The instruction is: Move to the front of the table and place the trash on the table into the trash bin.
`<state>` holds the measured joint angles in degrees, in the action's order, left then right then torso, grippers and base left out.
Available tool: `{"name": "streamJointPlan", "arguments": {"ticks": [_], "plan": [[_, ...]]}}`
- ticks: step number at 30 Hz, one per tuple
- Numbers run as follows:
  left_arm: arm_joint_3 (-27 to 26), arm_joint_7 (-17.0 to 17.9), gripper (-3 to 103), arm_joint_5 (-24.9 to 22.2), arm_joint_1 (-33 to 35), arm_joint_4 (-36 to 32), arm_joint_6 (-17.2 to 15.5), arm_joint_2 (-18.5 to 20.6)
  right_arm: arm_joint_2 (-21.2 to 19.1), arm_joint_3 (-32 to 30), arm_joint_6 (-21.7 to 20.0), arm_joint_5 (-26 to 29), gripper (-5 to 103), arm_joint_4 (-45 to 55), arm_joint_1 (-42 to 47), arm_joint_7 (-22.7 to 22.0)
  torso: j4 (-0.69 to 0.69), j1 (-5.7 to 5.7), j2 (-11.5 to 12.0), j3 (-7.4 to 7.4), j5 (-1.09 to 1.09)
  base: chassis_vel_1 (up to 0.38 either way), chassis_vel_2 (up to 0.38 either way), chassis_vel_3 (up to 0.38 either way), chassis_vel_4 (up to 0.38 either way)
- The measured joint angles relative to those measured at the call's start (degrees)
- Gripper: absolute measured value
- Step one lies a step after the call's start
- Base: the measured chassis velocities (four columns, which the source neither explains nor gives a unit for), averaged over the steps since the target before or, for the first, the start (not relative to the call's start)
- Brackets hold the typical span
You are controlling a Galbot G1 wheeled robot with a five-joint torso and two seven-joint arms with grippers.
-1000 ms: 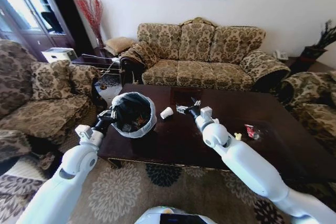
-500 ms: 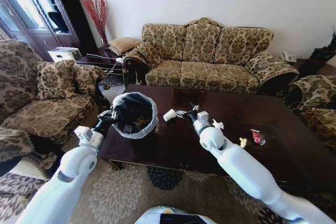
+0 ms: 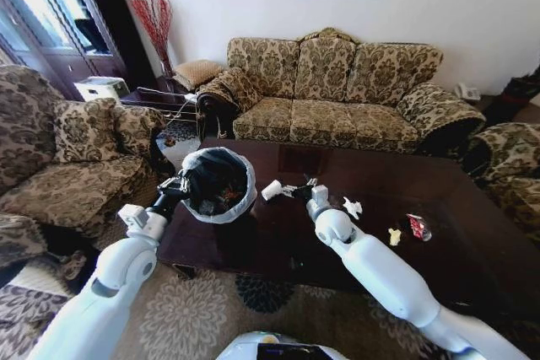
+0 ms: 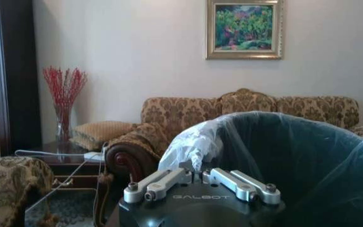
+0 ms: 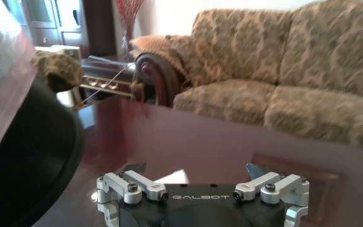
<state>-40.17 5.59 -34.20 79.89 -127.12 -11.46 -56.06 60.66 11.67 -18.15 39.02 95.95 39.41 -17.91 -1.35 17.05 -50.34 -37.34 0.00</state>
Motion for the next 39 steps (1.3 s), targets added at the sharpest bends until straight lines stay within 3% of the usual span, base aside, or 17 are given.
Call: {"name": "streamJointPlan", "arguments": {"ticks": [3,8,18,39], "plan": [[0.38,0.20,3,-0.13,-0.22,0.00,0.01,0.08,2.70,0.92,1.97,-0.44,100,-6.38,-1.76,3.35,-0.07,0.00,0.00,0.00,0.00,0.000,0.000,0.000,0.000],[2.14,-0.14,3,-0.36,-1.76,1.44,-0.31,0.85,4.27,0.23,2.23,-0.51,100,-10.51,-2.42,6.51,0.03,0.02,0.00,-0.01,-0.02,0.000,0.000,0.000,0.000],[1.69,-0.80,3,-0.36,-1.81,2.92,-0.25,0.54,9.51,0.47,4.82,-3.88,100,-19.02,-3.86,12.55,-0.03,0.02,0.00,-0.01,-0.01,0.000,0.000,0.000,0.000],[1.39,-0.91,3,-0.42,-1.48,2.47,-0.26,0.36,16.17,-0.46,8.87,-10.99,100,-30.95,-6.83,16.07,-0.02,0.02,0.00,-0.01,0.00,0.000,0.000,0.000,0.000]]}}
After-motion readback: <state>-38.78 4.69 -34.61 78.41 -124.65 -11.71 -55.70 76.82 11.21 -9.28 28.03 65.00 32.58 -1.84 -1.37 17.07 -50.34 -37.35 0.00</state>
